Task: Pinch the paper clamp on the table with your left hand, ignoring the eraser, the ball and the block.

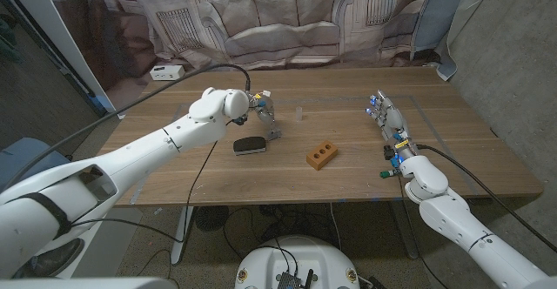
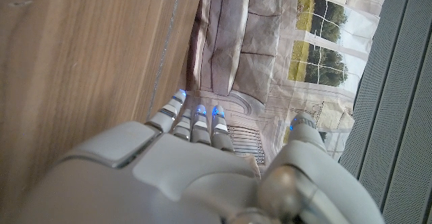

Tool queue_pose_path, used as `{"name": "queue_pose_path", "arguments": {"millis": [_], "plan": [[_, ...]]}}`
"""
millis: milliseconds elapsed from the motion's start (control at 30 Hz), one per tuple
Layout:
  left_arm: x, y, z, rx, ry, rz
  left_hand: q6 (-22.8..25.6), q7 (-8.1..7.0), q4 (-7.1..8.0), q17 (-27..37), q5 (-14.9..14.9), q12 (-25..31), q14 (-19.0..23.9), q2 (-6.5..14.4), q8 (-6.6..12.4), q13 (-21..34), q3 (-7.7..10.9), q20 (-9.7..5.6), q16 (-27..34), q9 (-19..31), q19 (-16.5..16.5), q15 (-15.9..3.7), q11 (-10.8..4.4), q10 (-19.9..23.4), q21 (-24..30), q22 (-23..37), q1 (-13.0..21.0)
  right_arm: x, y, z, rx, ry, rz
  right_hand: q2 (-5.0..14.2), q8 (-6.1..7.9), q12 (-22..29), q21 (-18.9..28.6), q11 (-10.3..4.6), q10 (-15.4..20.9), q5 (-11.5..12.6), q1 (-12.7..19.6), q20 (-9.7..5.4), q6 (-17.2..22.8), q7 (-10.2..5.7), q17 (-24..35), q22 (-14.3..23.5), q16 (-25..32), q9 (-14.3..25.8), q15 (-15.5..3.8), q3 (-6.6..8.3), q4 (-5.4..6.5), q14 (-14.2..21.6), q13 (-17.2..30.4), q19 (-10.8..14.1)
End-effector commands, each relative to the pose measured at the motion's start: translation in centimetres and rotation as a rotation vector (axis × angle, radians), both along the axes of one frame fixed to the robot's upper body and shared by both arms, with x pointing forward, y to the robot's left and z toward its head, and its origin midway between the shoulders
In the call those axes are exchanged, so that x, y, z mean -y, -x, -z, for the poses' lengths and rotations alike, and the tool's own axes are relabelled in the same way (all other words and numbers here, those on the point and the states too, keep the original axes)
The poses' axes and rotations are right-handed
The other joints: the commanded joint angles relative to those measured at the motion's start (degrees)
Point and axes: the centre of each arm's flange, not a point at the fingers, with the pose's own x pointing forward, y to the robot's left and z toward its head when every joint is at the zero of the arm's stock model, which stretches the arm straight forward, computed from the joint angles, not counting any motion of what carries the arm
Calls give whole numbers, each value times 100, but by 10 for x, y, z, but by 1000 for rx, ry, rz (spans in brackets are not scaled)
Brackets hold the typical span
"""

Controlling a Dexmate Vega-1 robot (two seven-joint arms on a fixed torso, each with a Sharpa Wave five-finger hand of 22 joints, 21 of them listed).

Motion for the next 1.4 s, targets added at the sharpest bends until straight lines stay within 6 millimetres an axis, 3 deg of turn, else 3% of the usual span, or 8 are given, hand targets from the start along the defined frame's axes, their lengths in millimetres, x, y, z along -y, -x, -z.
{"name": "queue_pose_path", "arguments": {"millis": [33, 367, 533, 633, 767, 967, 1233, 1400], "plan": [[-3, -3, -3, 1, -2, 7, -111, 18, 8, 13, 7, -63, -165, 20, -13, -16, -21, 124, -7, 8, -63, 85, 82, -181, 8, 32, -72, -2, 2, 0, 7, -2, 12, -16, 8, 16, 28, 22, 55, 23, 62, -35, 59, 23, 34, 12, 10, 20, 4, -19, 10, 30, 19, 3], [-12, 2, -2, 19, 26, 15, -729, -10, -15, 20, 10, -82, -642, 37, -54, -83, -52, 249, 3, -9, -243, 164, 148, -845, 6, 38, -206, -7, 3, 2, 8, 0, 10, -13, 7, 16, 26, 9, 65, 23, 67, -26, 63, 8, 33, 12, 10, 20, -1, -18, 8, 33, 19, 2], [-19, 10, -4, 50, 63, 19, -856, -25, -17, 22, 8, -76, -761, 36, -52, -93, -64, 256, -3, -12, -311, 144, 139, -966, -5, 38, -239, -10, 2, 1, 10, -1, 6, -12, 6, 15, 27, 0, 64, 24, 70, -39, 65, -3, 33, 12, 9, 20, -11, -18, 7, 32, 19, 4], [-25, 18, -5, 90, 112, 35, -907, -33, -17, 22, 11, -51, -783, 55, -29, -105, -65, 109, 22, -15, -320, 102, 131, -1020, 7, 39, -266, -11, 1, 1, 15, -7, 2, -11, 3, 12, 29, 7, 60, 24, 72, -67, 58, 13, 33, 11, 7, 20, -12, -18, 7, 29, 19, 11], [-34, 27, -4, 143, 203, 84, -916, -62, 106, 47, 19, -19, -841, 201, 13, -131, -69, -96, 42, -18, -374, 84, 171, -1070, 7, 39, -452, -13, 0, 2, 23, -10, -3, -6, 0, 7, 30, 2, 51, 25, 79, -104, 55, 17, 33, 11, 2, 20, -22, -15, 5, 17, 19, 16], [-48, 37, -3, 200, 273, 90, -1158, 1, 214, 45, 22, -66, -1234, 298, -9, -186, -106, -110, -5, -31, -533, 189, 293, -1456, -7, 36, -706, -17, -2, 3, 32, -17, -4, 0, -4, 6, 38, -2, 52, 26, 92, -169, 47, 20, 32, 9, 3, 20, -47, -11, 1, 21, 19, 46], [-61, 45, -2, 218, 344, 94, -1293, 4, 236, 43, 21, -53, -1326, 313, -23, -212, -124, -81, 15, -38, -634, 237, 338, -1577, -19, 34, -797, -24, -5, 2, 39, -11, -5, 8, -18, 1, 48, -49, 48, 28, 117, -223, 9, -13, 29, 6, 4, 21, -103, -2, -9, 29, 17, 92], [-65, 51, 5, 238, 452, 126, -1468, 83, 249, 40, 25, -31, -1360, 341, -41, -236, -126, -122, 35, -43, -632, 260, 367, -1630, 3, 32, -862, -25, -8, -2, 60, -17, -6, 8, -19, -2, 49, -54, 43, 28, 129, -220, 6, -13, 28, 4, 6, 21, -96, 0, -15, 40, 17, 105]]}}
